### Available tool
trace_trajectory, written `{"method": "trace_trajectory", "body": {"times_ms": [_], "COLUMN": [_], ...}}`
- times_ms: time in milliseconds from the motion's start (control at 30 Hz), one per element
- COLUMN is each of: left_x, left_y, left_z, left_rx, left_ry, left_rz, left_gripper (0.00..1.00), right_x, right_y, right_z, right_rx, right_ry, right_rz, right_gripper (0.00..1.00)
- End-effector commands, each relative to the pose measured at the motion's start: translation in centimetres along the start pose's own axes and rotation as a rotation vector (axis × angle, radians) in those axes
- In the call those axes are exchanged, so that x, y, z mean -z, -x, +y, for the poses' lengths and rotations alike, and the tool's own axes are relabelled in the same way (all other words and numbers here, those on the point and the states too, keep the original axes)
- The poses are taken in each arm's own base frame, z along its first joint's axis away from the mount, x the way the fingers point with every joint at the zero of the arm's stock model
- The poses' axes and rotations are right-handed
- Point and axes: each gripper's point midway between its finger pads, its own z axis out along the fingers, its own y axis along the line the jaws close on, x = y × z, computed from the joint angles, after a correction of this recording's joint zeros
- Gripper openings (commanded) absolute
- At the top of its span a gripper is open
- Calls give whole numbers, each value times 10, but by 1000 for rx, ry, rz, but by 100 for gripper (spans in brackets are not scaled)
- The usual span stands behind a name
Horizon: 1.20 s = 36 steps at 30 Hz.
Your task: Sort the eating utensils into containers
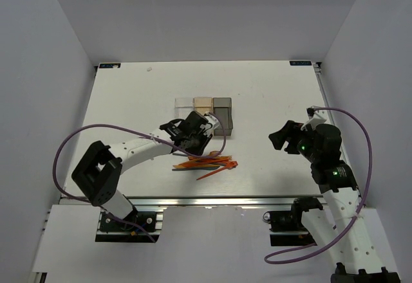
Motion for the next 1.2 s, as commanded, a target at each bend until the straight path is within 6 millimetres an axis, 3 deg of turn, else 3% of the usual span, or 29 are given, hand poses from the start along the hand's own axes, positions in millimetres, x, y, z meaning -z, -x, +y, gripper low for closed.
{"method": "trace_trajectory", "body": {"times_ms": [0, 333, 767, 1167], "left_x": [-10, -32, -40, -45], "left_y": [-2, -12, -19, -26], "left_z": [-6, 0, -2, -2], "left_rx": [-17, -38, -47, -49], "left_ry": [-26, 13, 2, -2], "left_rz": [6, 81, 113, 150], "left_gripper": [38, 38, 40, 26], "right_x": [-1, 0, 0, 2], "right_y": [6, 5, 5, 6], "right_z": [8, 15, 16, 14], "right_rx": [27, 31, 44, 46], "right_ry": [47, 90, 91, 79], "right_rz": [-37, -36, -40, -52], "right_gripper": [74, 76, 76, 76]}}
